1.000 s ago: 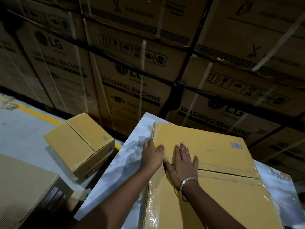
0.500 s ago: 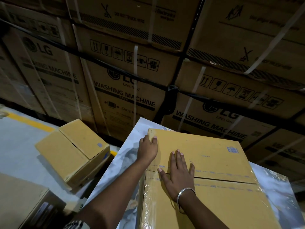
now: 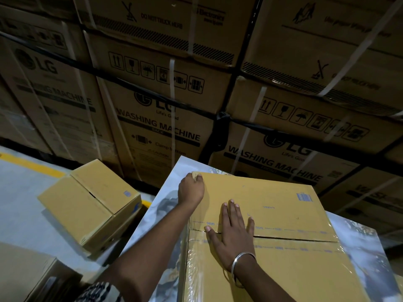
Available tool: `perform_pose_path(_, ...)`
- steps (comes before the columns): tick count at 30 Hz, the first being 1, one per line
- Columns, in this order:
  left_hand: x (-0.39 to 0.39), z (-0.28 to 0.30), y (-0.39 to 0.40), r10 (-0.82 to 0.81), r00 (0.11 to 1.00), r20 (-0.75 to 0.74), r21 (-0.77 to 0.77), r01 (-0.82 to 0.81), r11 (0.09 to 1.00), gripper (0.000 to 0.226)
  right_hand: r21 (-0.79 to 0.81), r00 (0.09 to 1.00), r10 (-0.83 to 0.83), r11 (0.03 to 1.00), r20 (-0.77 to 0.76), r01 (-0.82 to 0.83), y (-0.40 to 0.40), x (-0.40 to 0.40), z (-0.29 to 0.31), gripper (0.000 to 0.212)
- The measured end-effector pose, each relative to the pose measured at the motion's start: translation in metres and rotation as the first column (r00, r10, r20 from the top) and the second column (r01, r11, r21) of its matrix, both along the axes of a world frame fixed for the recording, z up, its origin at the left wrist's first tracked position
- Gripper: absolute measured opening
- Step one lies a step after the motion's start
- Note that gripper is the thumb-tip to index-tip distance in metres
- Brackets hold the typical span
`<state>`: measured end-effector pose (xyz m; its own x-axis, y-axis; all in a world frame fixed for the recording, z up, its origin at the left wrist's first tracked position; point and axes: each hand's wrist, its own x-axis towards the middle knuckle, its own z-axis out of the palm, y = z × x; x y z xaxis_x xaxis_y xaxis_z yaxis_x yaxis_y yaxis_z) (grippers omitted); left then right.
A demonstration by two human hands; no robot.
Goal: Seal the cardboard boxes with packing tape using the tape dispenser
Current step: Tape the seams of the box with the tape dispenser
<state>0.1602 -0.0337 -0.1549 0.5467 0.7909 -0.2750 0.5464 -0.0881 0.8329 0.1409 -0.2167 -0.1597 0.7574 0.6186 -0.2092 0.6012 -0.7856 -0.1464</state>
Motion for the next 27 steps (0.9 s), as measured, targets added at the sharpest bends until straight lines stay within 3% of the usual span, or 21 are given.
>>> perform_pose_path(2, 0.004, 0.003, 0.003, 0.006, 1.0, -0.007, -0.046, -0.006, 0.999, 0.044, -0.005, 1.0, 0.003, 1.0, -0.005, -0.003, 0.0, -0.001, 0.001, 0.094)
perform_pose_path(4, 0.008, 0.006, 0.01, 0.06, 0.998, -0.006, -0.199, -0.06, 0.978, 0.048, -0.002, 1.0, 0.001, 1.0, -0.007, -0.001, 0.001, -0.001, 0.001, 0.092)
perform_pose_path(8, 0.012, -0.003, 0.026, 0.204, 0.978, 0.051, -0.537, -0.145, 0.831, 0.052, -0.007, 1.0, 0.003, 1.0, 0.004, -0.003, 0.001, -0.001, -0.001, 0.087)
perform_pose_path(10, 0.019, -0.03, 0.034, 0.175, 0.982, 0.071, -0.556, -0.107, 0.824, 0.057, 0.0, 1.0, 0.002, 1.0, 0.01, -0.002, 0.0, -0.002, -0.003, 0.088)
perform_pose_path(13, 0.005, -0.015, 0.027, 0.088, 0.994, 0.061, -0.409, -0.055, 0.911, 0.042, 0.001, 1.0, 0.001, 1.0, 0.008, -0.001, 0.001, -0.002, -0.002, 0.088)
perform_pose_path(16, -0.007, -0.013, 0.024, 0.079, 0.997, -0.012, -0.192, -0.08, 0.978, 0.044, -0.011, 1.0, 0.002, 1.0, 0.007, -0.002, 0.001, -0.002, -0.001, 0.088)
perform_pose_path(19, -0.016, -0.016, 0.022, 0.068, 0.992, 0.103, -0.029, -0.066, 0.997, 0.05, -0.021, 1.0, 0.003, 1.0, 0.004, -0.003, 0.001, -0.003, 0.0, 0.089)
perform_pose_path(21, -0.014, -0.017, 0.028, -0.059, 0.986, 0.156, 0.127, 0.04, 0.991, 0.054, -0.01, 1.0, 0.0, 1.0, -0.003, 0.0, 0.001, -0.003, 0.001, 0.093)
perform_pose_path(24, -0.006, -0.012, 0.041, -0.264, 0.96, 0.091, 0.339, 0.219, 0.915, 0.049, -0.009, 1.0, 0.0, 1.0, -0.01, 0.0, 0.001, -0.003, 0.002, 0.098)
perform_pose_path(27, 0.001, -0.006, 0.049, -0.39, 0.921, -0.009, 0.364, 0.367, 0.856, 0.037, -0.018, 1.0, 0.003, 1.0, -0.007, -0.003, 0.002, -0.003, 0.003, 0.095)
